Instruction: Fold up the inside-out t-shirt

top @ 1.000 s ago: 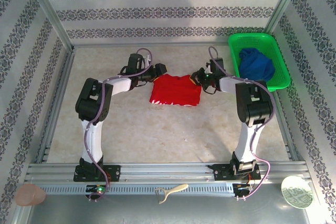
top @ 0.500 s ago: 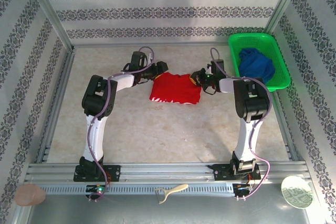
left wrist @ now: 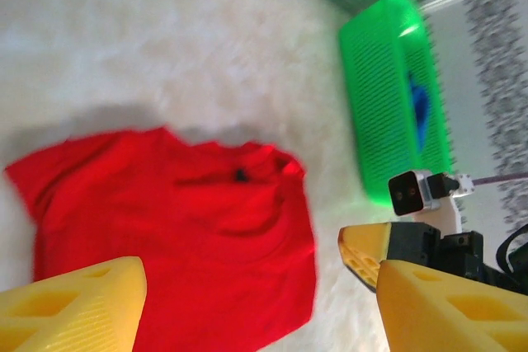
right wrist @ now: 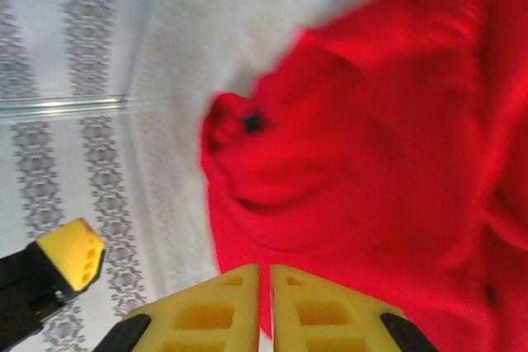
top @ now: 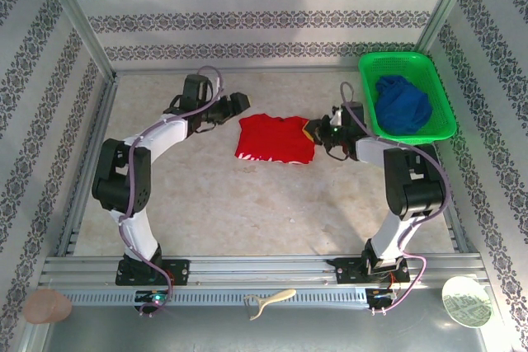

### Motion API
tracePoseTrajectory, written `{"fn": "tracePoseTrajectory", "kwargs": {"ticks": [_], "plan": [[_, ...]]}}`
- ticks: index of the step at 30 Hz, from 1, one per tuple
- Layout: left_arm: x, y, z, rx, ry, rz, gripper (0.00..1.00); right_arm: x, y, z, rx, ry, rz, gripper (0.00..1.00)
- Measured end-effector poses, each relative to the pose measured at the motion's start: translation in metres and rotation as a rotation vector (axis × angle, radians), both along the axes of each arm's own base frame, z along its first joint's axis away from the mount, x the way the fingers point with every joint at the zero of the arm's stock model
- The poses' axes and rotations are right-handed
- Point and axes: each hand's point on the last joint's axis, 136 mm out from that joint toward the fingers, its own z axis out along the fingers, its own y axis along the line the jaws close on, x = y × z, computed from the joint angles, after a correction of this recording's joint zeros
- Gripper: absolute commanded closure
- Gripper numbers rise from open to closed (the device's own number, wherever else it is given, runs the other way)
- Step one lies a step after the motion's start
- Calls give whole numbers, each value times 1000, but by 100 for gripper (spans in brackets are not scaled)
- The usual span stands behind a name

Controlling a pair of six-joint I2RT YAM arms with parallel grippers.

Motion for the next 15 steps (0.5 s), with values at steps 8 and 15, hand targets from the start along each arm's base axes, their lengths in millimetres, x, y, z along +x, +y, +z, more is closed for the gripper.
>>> {"fn": "tracePoseTrajectory", "kwargs": {"ticks": [8,15], "plan": [[-28,9,-51,95,150,-30,18,-15,-1,-42,-3,108,-9,89],[-35,15,-61,155,191,-41,18,-3,-1,16,12,-13,-10,88]]}}
